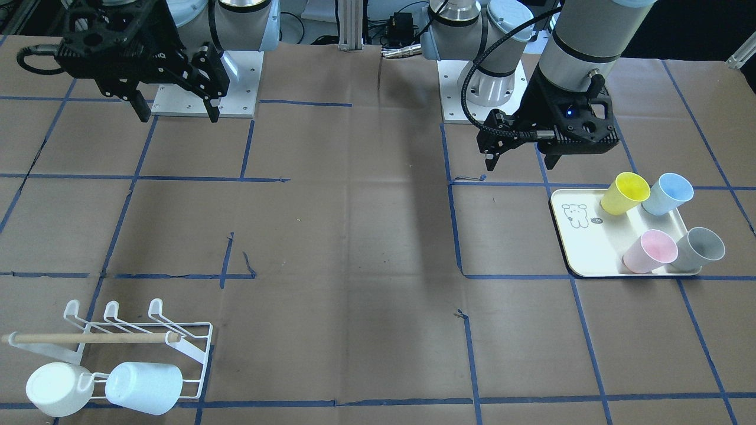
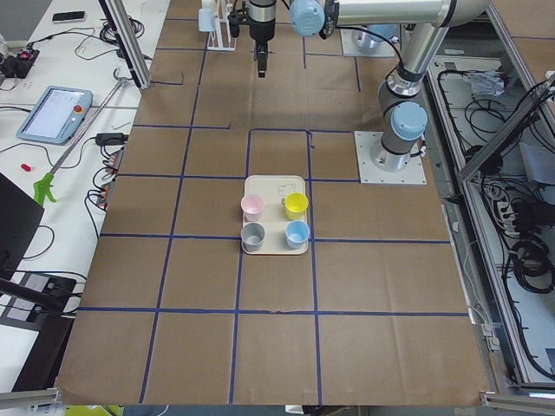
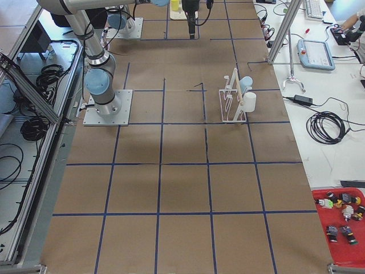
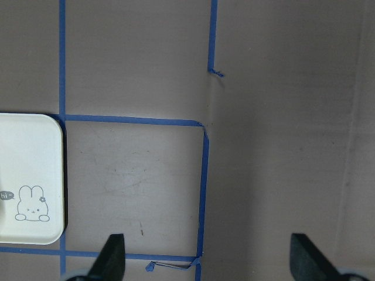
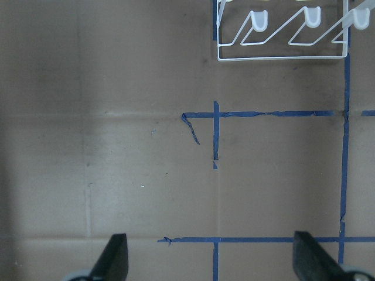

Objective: Transfer IKEA cup to right arm and place on rack

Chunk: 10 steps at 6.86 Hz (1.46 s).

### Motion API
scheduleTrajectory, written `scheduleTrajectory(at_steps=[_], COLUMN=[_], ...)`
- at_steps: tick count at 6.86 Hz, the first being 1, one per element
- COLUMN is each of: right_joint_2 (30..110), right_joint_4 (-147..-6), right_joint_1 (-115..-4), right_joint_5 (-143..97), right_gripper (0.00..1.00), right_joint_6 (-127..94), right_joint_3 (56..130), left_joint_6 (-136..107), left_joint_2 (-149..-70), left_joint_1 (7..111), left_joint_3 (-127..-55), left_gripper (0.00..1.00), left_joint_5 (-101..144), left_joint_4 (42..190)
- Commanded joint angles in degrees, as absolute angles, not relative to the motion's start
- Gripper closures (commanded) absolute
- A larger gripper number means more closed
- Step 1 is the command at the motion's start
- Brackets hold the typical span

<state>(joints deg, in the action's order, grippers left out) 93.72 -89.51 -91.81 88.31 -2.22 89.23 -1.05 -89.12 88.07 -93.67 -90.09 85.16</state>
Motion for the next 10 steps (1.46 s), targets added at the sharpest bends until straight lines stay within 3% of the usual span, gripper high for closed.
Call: scheduleTrajectory(at_steps=[1,10], right_joint_2=[91.1,92.9], right_joint_4=[-89.4,-89.4], right_joint_1=[-92.1,-92.2], right_joint_5=[88.3,88.6], right_gripper=[0.00,0.00], right_joint_6=[-2.5,-2.5], right_joint_3=[88.3,88.5], left_joint_6=[-1.1,-1.1], left_joint_2=[-89.1,-89.1], left_joint_1=[88.2,88.2], left_joint_3=[-93.6,-93.5], left_gripper=[0.00,0.00], left_joint_5=[-90.2,-90.2], left_joint_4=[85.2,85.2])
